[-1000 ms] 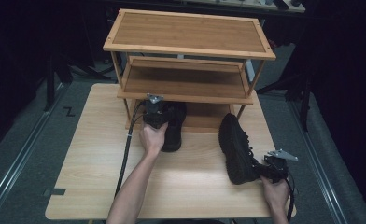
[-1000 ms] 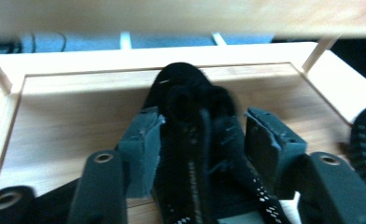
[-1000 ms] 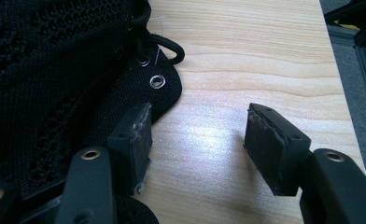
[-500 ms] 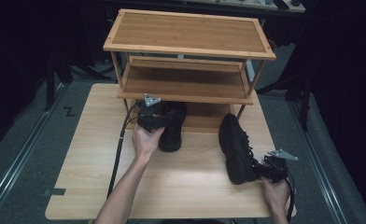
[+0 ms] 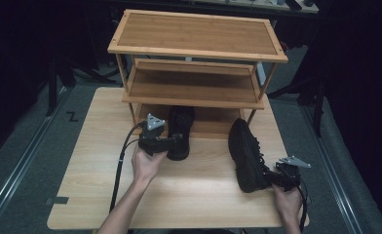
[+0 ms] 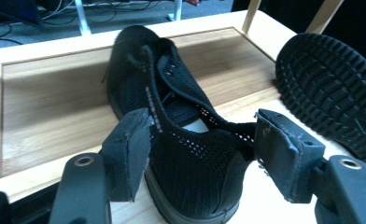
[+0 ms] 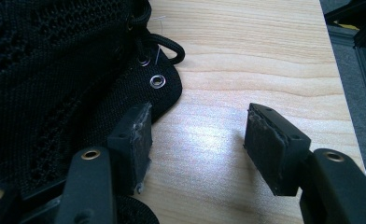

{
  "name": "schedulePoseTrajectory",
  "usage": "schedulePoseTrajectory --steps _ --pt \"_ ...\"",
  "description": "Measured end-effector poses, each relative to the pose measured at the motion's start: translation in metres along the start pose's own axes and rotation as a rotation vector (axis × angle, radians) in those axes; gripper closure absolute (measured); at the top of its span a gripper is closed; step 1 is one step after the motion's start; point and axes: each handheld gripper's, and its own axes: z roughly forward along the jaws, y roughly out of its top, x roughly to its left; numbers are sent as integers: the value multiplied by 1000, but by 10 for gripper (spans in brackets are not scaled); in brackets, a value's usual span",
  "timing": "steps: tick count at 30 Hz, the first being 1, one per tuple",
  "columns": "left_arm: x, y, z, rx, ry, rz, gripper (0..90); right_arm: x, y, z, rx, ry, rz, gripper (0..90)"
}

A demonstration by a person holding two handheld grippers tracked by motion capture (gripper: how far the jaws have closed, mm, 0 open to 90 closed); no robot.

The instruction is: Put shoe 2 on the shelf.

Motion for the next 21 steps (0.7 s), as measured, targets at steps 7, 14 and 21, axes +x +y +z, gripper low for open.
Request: schedulePoseTrajectory --steps 7,14,21 --pt "-5 -4 1 9 -8 13 366 0 0 0 0 0 -1 419" --pt "-17 -13 13 69 3 59 428 0 0 0 -2 1 1 419" --pt "-21 -18 31 110 28 77 606 0 0 0 -2 1 1 419"
